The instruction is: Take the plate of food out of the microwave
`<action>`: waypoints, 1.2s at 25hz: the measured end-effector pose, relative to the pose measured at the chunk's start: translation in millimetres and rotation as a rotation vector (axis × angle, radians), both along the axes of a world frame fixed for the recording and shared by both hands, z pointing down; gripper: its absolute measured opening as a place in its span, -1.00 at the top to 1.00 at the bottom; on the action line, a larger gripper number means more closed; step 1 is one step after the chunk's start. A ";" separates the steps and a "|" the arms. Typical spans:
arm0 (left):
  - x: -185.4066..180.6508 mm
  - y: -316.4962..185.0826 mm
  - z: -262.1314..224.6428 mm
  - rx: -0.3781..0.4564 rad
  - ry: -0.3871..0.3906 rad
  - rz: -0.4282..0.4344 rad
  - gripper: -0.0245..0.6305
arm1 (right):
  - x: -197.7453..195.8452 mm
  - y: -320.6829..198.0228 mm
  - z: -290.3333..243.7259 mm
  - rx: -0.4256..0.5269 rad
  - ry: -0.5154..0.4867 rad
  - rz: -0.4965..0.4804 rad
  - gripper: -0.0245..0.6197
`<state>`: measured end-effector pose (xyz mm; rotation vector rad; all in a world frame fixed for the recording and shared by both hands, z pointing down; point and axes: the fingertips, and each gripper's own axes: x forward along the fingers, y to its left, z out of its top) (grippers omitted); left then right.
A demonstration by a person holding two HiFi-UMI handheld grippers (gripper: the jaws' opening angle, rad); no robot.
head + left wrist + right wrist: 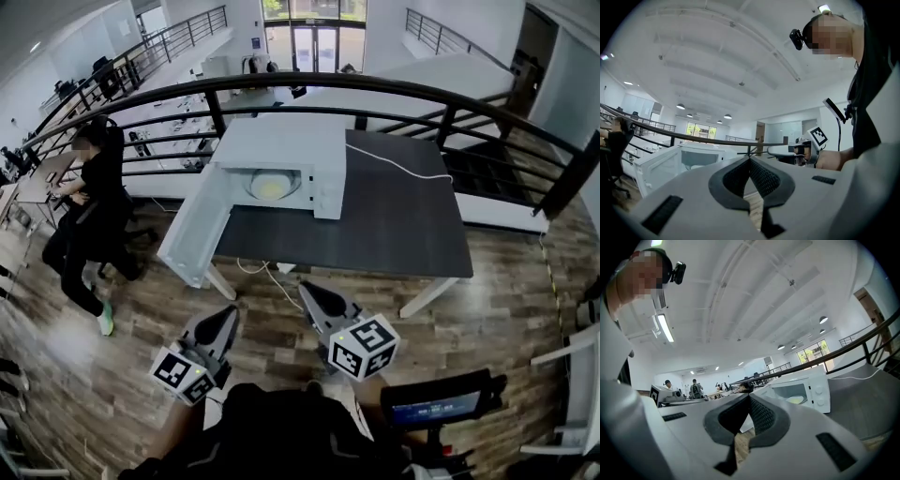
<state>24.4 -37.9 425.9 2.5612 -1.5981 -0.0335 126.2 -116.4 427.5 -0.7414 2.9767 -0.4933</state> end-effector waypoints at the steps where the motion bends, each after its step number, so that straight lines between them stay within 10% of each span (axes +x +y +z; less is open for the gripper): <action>1: 0.3 0.2 -2.5 -0.003 0.003 -0.007 0.91 | 0.4 -0.5 -0.8 -0.003 0.014 -0.001 0.93; 30: -156.3 -125.7 -16.1 0.036 0.074 0.150 0.91 | -140.2 -111.0 -0.7 -0.074 -0.100 0.195 0.93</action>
